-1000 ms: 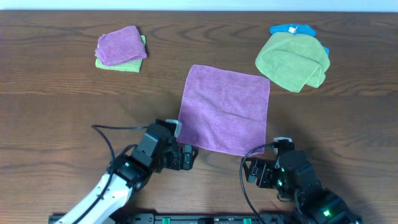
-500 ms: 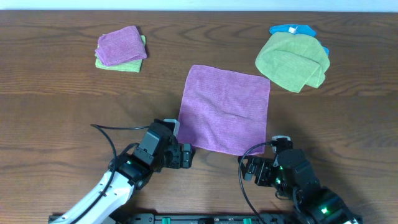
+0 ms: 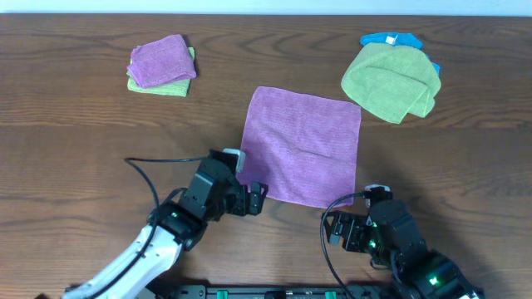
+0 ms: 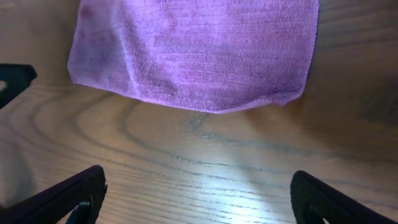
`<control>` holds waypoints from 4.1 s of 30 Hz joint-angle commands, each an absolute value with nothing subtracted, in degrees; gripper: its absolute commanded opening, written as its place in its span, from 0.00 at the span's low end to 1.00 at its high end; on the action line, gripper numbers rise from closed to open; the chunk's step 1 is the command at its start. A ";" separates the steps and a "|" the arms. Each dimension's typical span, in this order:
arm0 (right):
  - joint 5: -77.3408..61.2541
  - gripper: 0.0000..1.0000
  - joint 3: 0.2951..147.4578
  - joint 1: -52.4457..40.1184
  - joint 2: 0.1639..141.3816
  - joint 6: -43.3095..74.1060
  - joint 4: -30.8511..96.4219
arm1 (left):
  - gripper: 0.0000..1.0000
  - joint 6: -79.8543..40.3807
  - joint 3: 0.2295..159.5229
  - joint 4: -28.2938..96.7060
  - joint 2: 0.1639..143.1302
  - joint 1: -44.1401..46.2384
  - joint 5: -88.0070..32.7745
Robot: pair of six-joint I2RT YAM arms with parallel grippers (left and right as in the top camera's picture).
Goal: Fold the cloth
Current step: 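Grasp the purple cloth's near left and right corners with both grippers, then lift the near edge and fold it forward over the far edge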
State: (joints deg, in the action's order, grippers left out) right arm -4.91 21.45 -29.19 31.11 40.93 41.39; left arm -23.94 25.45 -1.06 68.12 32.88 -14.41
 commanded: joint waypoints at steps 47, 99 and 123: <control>-11.81 0.61 18.28 -5.52 58.22 32.49 22.63 | 0.96 -21.02 26.46 -5.76 88.42 22.85 -34.15; -23.53 0.02 18.57 -3.77 71.90 32.73 8.32 | 0.06 -28.73 27.64 -4.95 88.38 22.83 -34.59; -18.72 0.01 30.22 -3.77 71.79 30.17 23.24 | 0.06 -25.26 38.72 -0.25 88.36 22.72 -37.58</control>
State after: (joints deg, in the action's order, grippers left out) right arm -19.44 28.99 -3.92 71.72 30.74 23.09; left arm -26.70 36.75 -0.34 88.01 22.76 -37.12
